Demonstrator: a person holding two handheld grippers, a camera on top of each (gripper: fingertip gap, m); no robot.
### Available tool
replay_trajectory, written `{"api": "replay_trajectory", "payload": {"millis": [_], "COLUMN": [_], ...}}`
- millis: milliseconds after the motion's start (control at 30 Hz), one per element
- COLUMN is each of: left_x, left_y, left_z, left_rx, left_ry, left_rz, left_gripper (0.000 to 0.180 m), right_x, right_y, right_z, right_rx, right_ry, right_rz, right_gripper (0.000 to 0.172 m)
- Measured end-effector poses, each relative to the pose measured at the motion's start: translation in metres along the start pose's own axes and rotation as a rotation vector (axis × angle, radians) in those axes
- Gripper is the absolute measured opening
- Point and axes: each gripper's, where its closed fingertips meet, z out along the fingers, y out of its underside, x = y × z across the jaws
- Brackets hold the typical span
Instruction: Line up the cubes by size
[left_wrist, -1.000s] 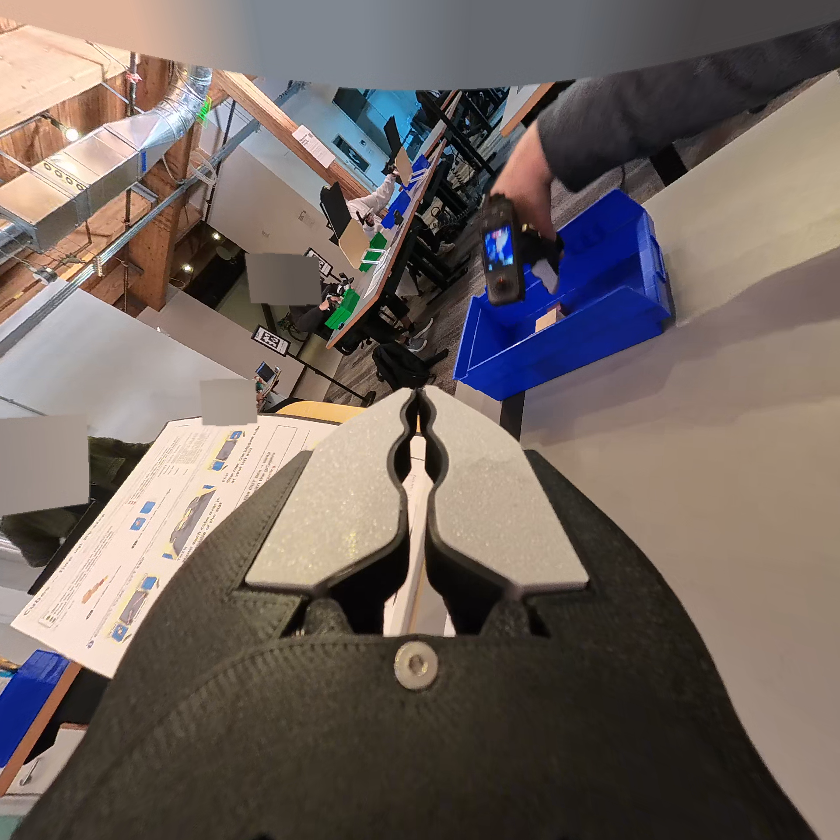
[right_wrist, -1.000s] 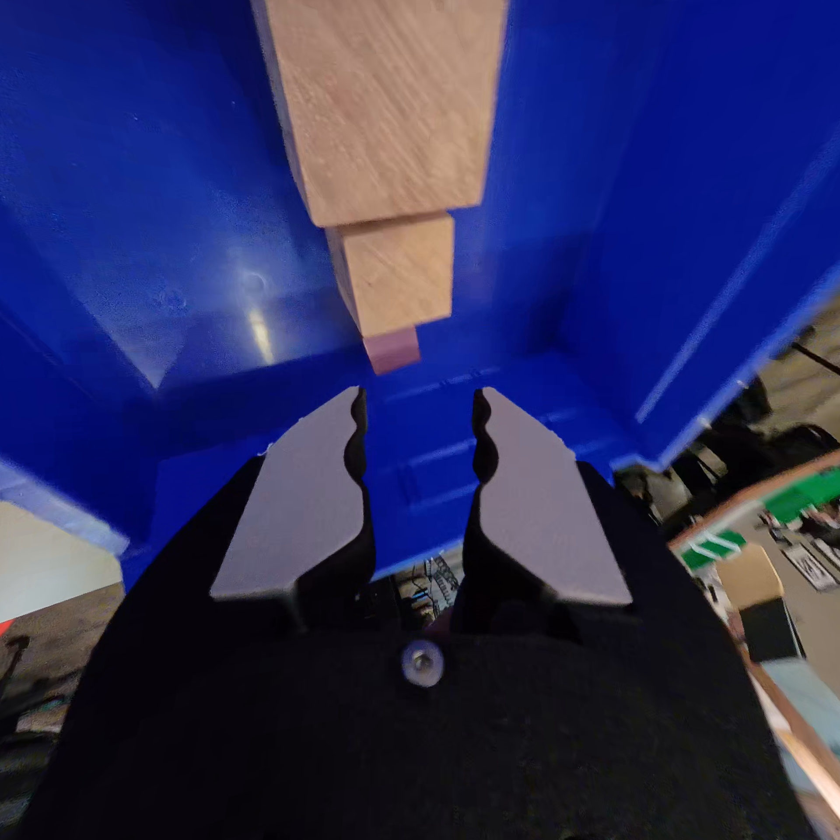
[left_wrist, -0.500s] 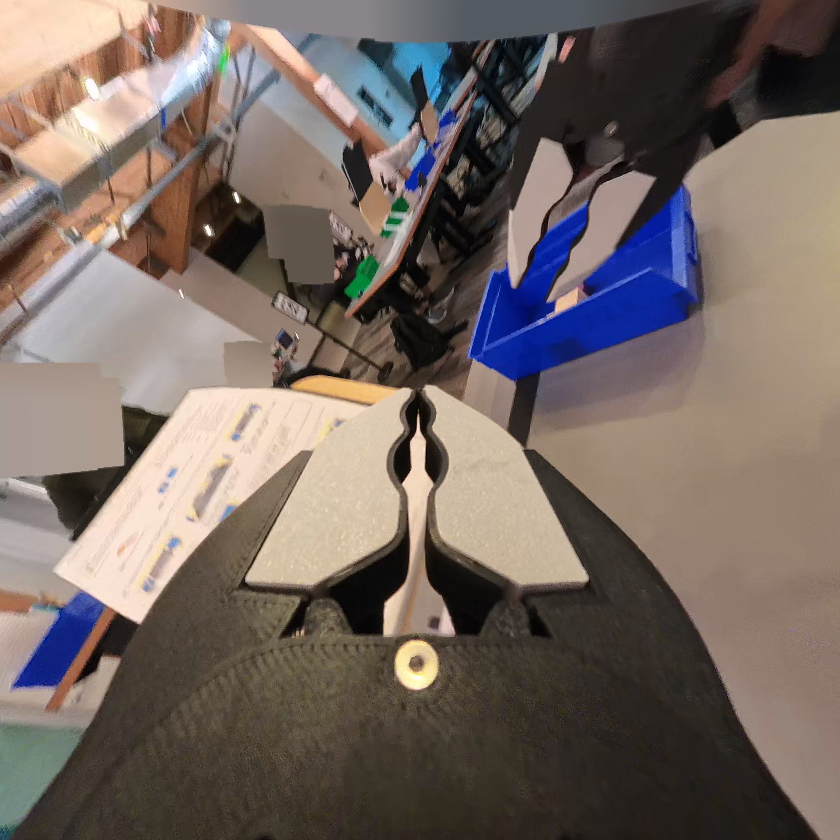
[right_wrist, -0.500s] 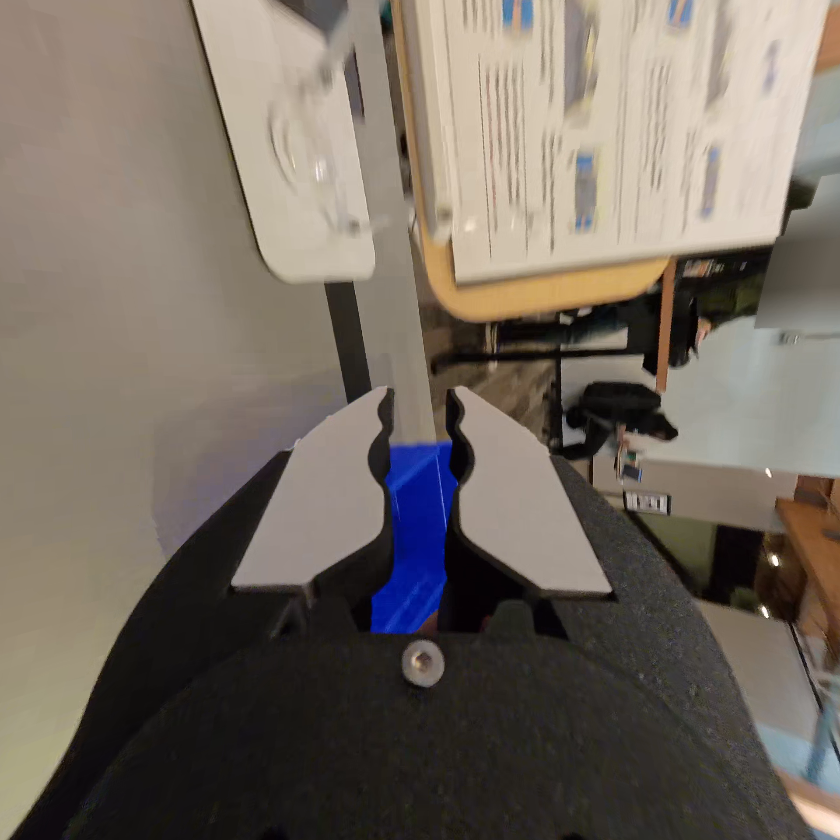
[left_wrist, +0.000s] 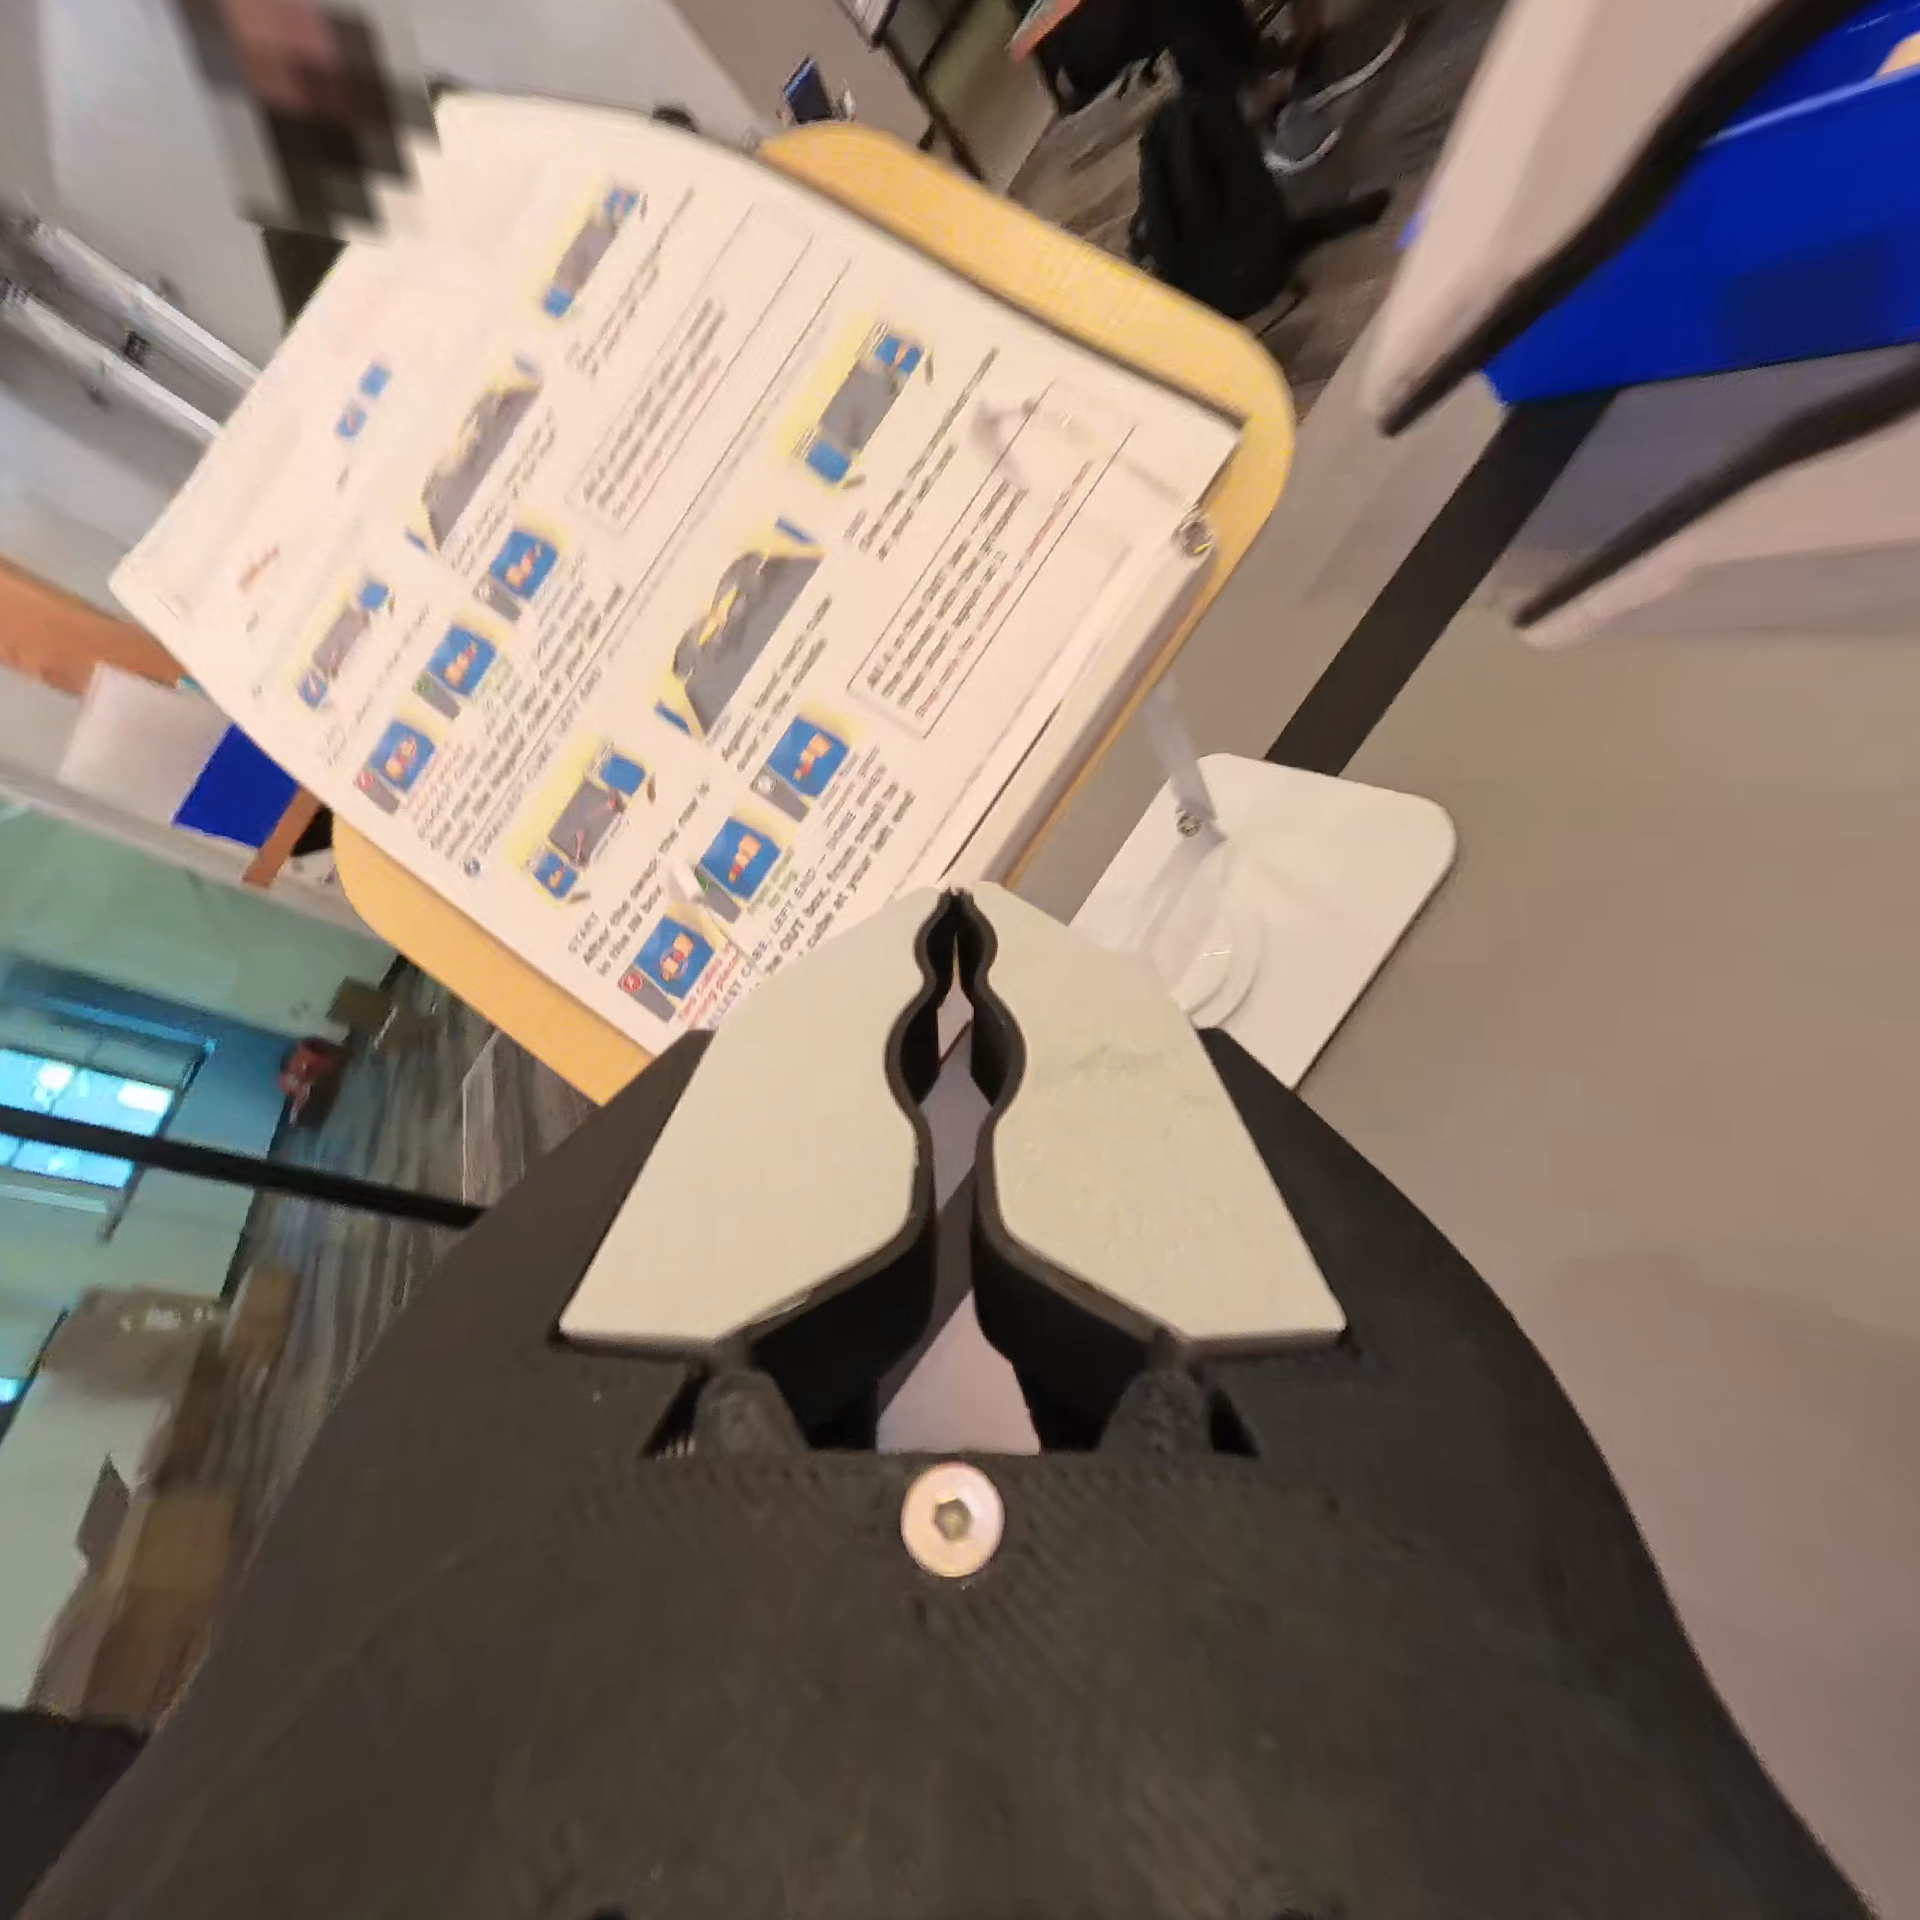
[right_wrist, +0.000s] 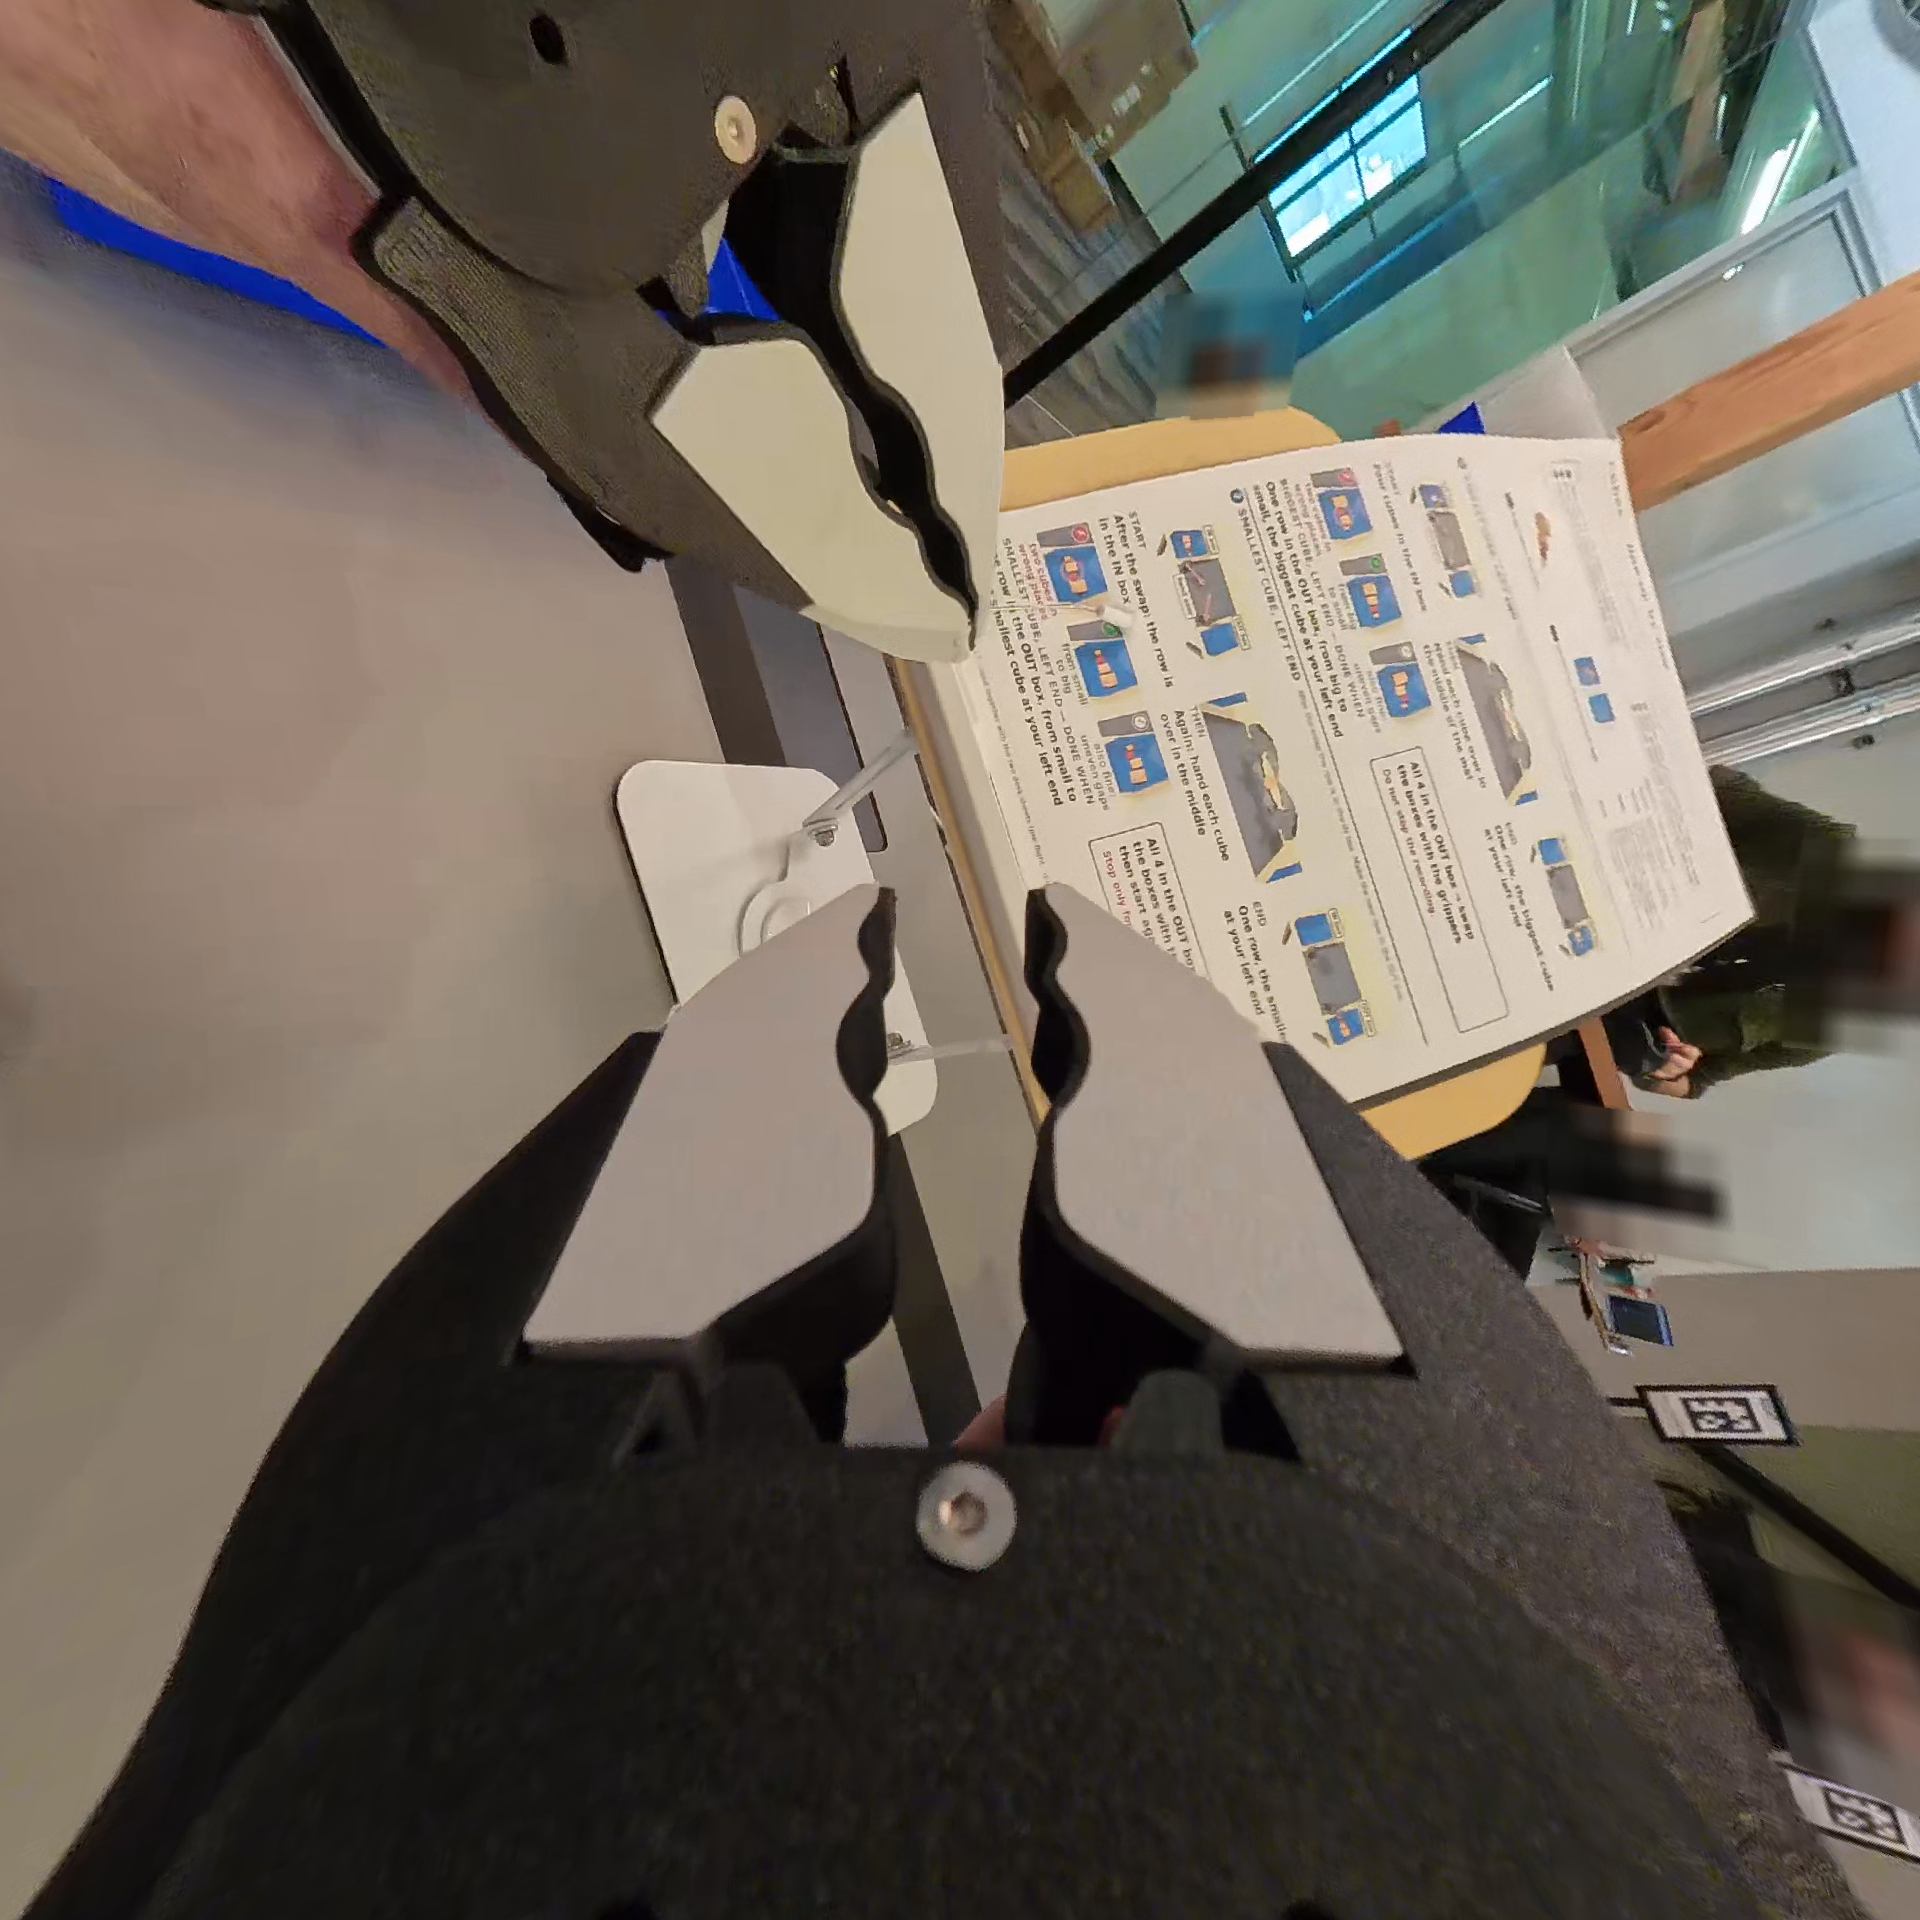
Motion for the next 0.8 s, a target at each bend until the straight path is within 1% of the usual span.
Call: {"api": "replay_trajectory", "payload": {"millis": [33,167,333,433,533,567,633,733,800], "left_x": [-0.002,0.0,-0.002,-0.012,-0.029,-0.037,-0.055,-0.092,-0.108], "left_y": [0.003,0.003,-0.001,0.003,0.013,0.023,0.058,0.133,0.18], "left_z": [0.003,0.007,0.001,-0.008,-0.03,-0.039,-0.055,-0.073,-0.078], "left_rx": [-0.007,0.015,0.056,0.05,0.05,0.028,-0.075,-0.31,-0.416], "left_ry": [-0.01,0.024,0.047,0.021,0.011,0.003,-0.004,0.01,0.097], "left_rz": [-0.013,-0.068,-0.094,-0.062,0.0,0.018,0.068,0.192,0.268], "left_gripper": [0.0,0.0,0.0,0.004,0.011,0.011,0.012,0.016,0.021], "right_x": [-0.002,-0.012,-0.011,-0.014,-0.015,-0.014,-0.013,-0.009,-0.01], "right_y": [0.002,0.017,0.011,0.008,0.005,0.005,0.005,0.006,0.007], "right_z": [0.004,0.018,0.017,0.016,0.013,0.012,0.01,0.007,0.007], "right_rx": [-0.004,-0.055,-0.021,-0.017,-0.005,-0.002,0.009,0.025,0.034], "right_ry": [-0.006,-0.038,-0.042,-0.049,-0.056,-0.056,-0.06,-0.061,-0.077], "right_rz": [0.01,-0.022,0.003,-0.011,-0.013,-0.014,-0.013,0.009,0.018], "right_gripper": [0.023,0.024,0.024,0.024,0.025,0.025,0.025,0.025,0.025]}}
